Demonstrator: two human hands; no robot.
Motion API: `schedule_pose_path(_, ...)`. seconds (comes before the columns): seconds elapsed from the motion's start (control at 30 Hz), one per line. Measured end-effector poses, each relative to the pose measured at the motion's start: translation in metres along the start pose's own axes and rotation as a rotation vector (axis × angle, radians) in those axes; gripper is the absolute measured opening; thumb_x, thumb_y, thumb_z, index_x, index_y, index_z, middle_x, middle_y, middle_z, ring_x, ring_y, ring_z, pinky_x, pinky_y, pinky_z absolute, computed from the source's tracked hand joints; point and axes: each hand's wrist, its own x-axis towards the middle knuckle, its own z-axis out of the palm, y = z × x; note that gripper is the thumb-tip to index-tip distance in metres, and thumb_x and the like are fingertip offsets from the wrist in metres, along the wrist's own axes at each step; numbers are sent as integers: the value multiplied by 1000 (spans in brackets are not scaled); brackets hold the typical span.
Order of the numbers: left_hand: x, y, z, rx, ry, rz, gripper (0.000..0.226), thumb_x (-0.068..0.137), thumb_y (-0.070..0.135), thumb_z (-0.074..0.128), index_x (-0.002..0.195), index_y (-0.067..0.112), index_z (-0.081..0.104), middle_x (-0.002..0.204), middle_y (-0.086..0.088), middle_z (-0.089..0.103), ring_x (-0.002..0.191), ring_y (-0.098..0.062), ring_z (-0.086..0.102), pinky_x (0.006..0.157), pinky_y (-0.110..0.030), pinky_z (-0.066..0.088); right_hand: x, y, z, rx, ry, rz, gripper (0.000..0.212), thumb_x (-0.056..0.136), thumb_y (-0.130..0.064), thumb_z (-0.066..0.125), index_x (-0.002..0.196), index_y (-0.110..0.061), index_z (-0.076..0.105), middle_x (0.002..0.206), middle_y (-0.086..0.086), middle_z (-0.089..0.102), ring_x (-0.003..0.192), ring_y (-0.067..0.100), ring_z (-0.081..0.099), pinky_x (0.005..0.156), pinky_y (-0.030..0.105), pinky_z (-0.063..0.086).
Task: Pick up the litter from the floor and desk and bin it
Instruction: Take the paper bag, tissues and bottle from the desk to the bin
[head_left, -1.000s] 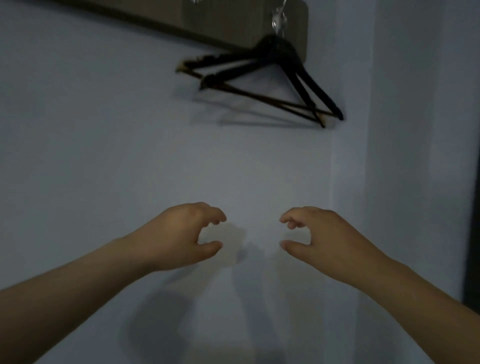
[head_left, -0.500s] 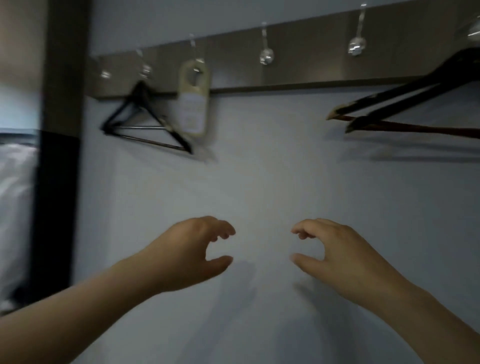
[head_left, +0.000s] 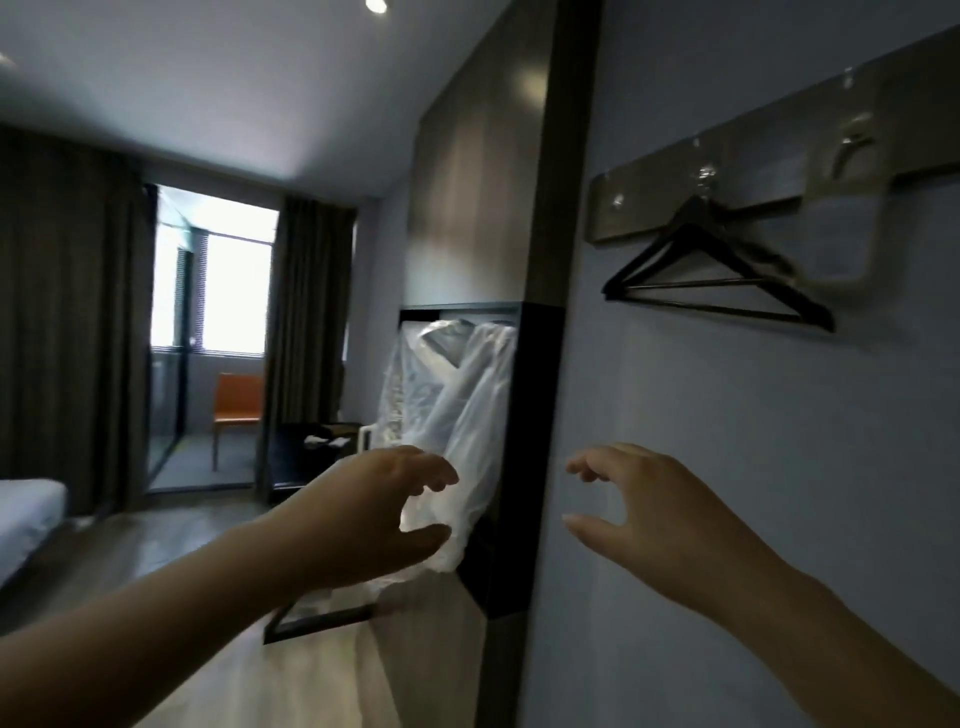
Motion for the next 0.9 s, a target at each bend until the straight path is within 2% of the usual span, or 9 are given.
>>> schedule_pose_path(0.17,-54,-98,-33,61,-27,-163,45,84,43,65,126,39,52,121,19,57,103,4,55,85,-13,48,66,-83,64,79,-23,-94,44,84,-42,65,125,-32,55,121,-16,55,109,0,53,89,16,41)
schedule_pose_path(0.27,-77,-155,-39,58,-10,-238,47,84,42,66,127,39,51,121,20,55,101,5,53,82,-12,48,102,-125,104,110,-65,-138,43,83,-42,64,124,-32,55,120,-13,56,107,3,54,92,23,44)
schedule_pose_path(0.37,-87,-202,-35,60,-4,-270,46,84,45,65,128,40,51,120,21,56,100,7,52,85,-12,48,133,-149,139,118,-122,-168,43,83,-43,63,124,-32,56,121,-13,56,115,4,52,97,26,43)
schedule_pose_path(0.63,-64,-298,7,51,-25,-328,44,83,46,64,125,39,52,118,21,55,100,7,53,83,-11,48,217,-151,222,104,-157,-213,46,83,-43,64,126,-31,56,124,-14,57,115,2,51,100,24,42)
schedule_pose_path(0.9,19,-395,42,71,-51,-394,41,84,45,63,123,36,54,118,18,56,99,6,55,83,-13,50,333,-111,306,158,-179,-241,48,83,-46,63,128,-35,52,126,-17,56,114,-1,50,97,19,41)
